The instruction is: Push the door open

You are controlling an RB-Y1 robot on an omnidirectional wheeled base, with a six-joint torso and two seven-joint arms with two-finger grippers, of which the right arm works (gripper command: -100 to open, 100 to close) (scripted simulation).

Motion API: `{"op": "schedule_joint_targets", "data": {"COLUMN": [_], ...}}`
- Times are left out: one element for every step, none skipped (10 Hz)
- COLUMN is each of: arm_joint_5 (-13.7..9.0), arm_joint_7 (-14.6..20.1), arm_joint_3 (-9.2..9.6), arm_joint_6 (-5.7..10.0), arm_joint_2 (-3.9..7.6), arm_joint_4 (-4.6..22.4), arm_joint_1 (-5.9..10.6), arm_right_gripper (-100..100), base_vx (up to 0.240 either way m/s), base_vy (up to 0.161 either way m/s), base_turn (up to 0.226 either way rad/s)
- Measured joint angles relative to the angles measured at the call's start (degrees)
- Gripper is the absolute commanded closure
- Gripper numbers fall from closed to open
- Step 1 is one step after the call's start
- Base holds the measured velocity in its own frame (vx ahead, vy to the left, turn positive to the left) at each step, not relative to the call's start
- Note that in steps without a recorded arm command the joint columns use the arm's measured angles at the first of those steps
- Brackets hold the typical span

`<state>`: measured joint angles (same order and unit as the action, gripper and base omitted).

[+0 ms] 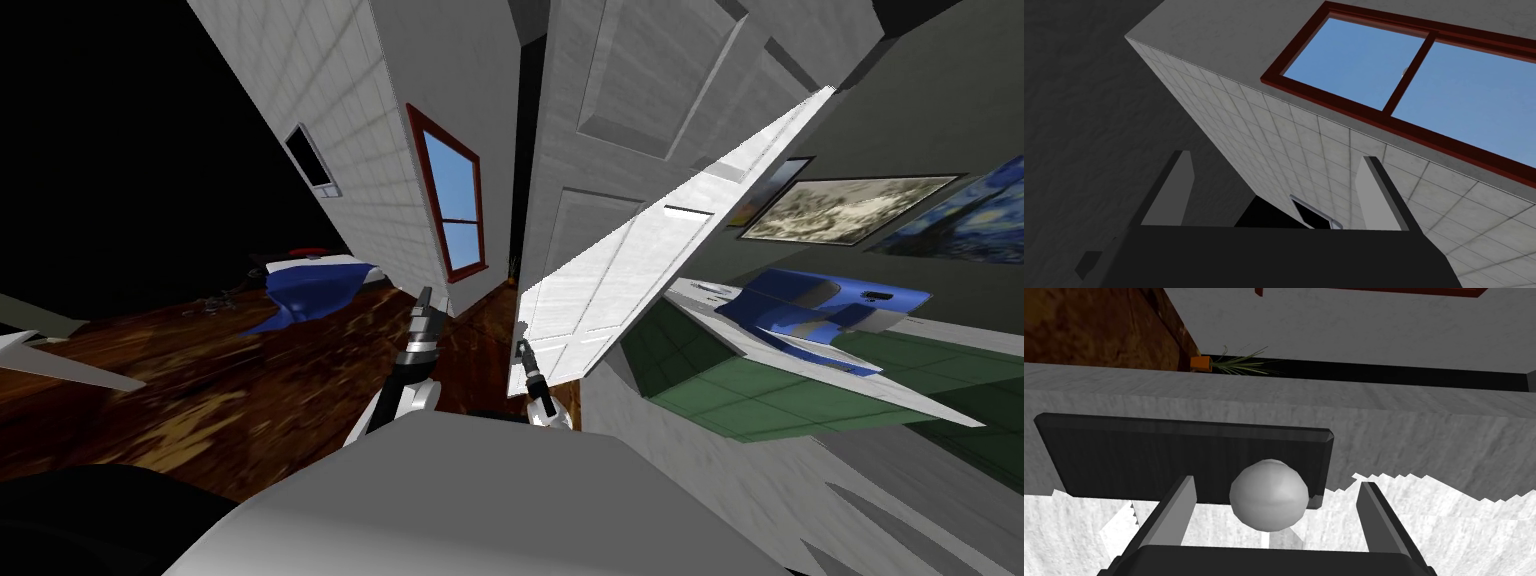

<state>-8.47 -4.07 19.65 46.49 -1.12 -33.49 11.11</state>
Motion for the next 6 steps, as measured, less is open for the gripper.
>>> {"op": "schedule_joint_targets", "data": {"arm_joint_5": [0.0,0.0,0.0,0.0,0.0,0.0], "arm_joint_7": [0.0,0.0,0.0,0.0,0.0,0.0], "arm_joint_3": [-0.03,-0.01,0.0,0.0,0.01,0.01], "arm_joint_6": [0.3,0.14,0.0,-0.05,-0.08,-0.09], "arm_joint_2": [-0.09,-0.03,0.0,0.01,0.01,0.02], "arm_joint_4": [0.3,0.1,0.0,0.0,0.0,0.1], "arm_joint_1": [0.16,0.06,0.07,0.04,0.0,-0.04], "arm_right_gripper": [100,100,100,100,100,100], "base_vx": [0.0,-0.011,-0.009,-0.007,0.0,0.0], "base_vy": [0.0,-0.004,-0.003,-0.002,0.0,0.0], "base_turn": [0.0,0.004,0.003,-0.002,0.0,0.0]}}
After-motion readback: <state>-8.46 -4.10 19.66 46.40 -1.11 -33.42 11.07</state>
